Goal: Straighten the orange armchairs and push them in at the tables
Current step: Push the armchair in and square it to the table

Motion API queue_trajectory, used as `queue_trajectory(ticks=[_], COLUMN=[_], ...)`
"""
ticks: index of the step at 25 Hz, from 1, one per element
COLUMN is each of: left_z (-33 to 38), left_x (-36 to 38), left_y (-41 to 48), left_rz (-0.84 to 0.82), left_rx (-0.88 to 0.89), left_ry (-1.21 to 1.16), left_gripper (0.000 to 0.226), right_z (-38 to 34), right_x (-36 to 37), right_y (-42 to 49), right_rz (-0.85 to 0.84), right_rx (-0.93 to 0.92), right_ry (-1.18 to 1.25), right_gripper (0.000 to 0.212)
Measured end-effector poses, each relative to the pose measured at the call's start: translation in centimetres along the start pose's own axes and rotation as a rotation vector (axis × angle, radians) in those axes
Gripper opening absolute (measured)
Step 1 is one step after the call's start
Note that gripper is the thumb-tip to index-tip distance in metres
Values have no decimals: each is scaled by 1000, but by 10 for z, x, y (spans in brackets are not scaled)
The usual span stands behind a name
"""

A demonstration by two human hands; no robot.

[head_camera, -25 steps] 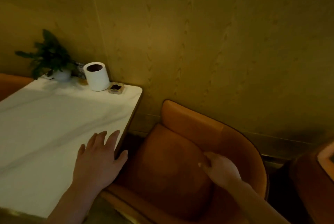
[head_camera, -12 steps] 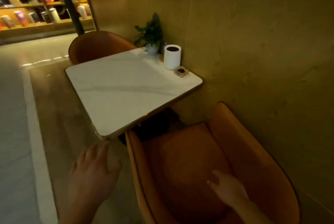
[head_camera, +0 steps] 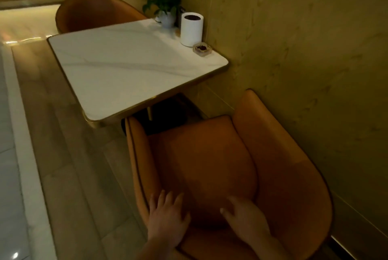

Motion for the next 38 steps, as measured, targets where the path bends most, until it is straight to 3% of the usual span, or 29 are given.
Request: queue_trajectory(ticks=[7,14,23,32,38], left_z=[1,-2,-11,20,53], left_x=[9,10,17,29,40], left_y=[7,6,3,-13,-15], left_rz=[-4,-28,-102,-280,-266], left_rx=[-74,-74,35,15,-38], left_ry=[37,32,46,211,167], left_gripper=[71,71,73,68,67], right_z=[2,21,22,55,86], right_x=[-16,-30,-32,-38,-53], right_y=[-32,-67,-86,-76,-54], right_rz=[114,156,419,510,452], right_rx=[-108,36,133,58,25], right_ry=[-173,-224,-110,-66,-110], right_gripper=[49,41,39,34,36])
Point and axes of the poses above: each hand's wrist, its own y-axis towards the middle knuckle, its own x-axis out of the palm, z = x × y, the point moved 6 cm from there along y, towards the middle knuckle, and after that the axes turned 6 degrees about z, right-handed, at the moved point
